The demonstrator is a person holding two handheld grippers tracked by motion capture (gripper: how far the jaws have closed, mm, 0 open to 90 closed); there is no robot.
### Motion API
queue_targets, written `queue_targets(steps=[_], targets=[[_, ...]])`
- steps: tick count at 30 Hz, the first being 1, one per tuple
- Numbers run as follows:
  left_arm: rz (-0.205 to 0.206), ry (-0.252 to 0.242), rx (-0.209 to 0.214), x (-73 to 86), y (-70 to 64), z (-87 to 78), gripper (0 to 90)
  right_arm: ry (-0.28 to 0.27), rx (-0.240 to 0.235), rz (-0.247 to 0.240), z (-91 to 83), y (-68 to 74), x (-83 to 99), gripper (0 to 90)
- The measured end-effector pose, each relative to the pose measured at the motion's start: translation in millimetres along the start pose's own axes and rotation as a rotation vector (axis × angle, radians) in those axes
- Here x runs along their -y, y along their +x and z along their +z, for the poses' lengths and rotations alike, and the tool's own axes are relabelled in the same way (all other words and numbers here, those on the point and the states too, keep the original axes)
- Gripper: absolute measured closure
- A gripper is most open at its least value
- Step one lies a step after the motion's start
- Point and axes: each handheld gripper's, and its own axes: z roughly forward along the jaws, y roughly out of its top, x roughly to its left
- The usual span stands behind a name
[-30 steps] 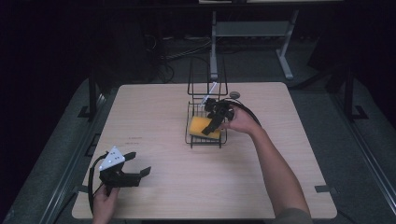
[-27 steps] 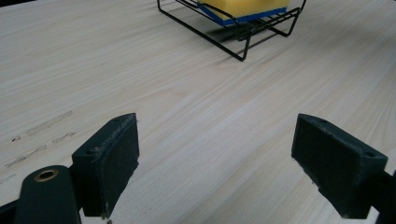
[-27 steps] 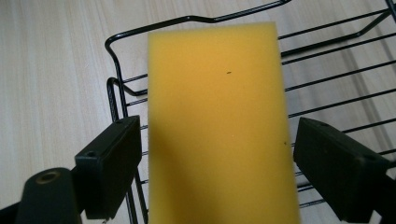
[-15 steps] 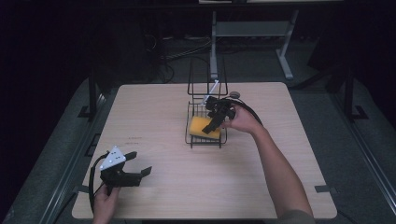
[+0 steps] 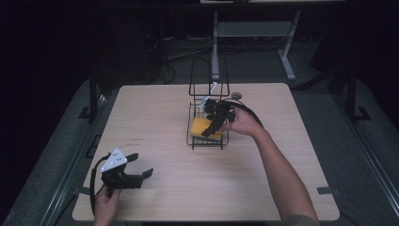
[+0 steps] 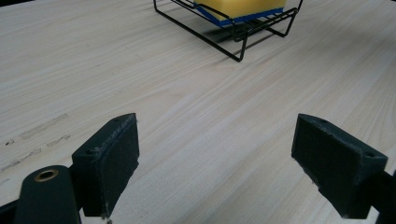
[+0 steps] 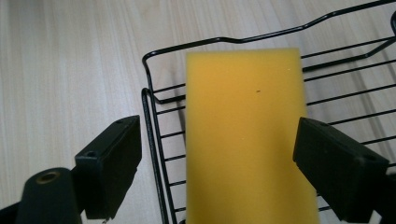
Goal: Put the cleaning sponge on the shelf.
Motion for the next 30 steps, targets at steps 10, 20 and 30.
queue_targets(steps=[10, 20, 30], targets=[[0.0, -0.001, 0.0, -0.4, -0.9, 0.3, 14.5, -0.008, -0.015, -0.002, 0.9, 9.1, 5.9, 15.4], [-0.003, -0.002, -0.001, -0.1, 0.1, -0.6, 14.5, 0.0, -0.016, -0.009, -2.4, 16.1, 3.1, 15.4], [-0.004, -0.003, -0.001, -0.1, 0.0, -0.8, 14.5, 0.005, -0.03, -0.03, -2.4, 26.1, -0.6, 15.4]])
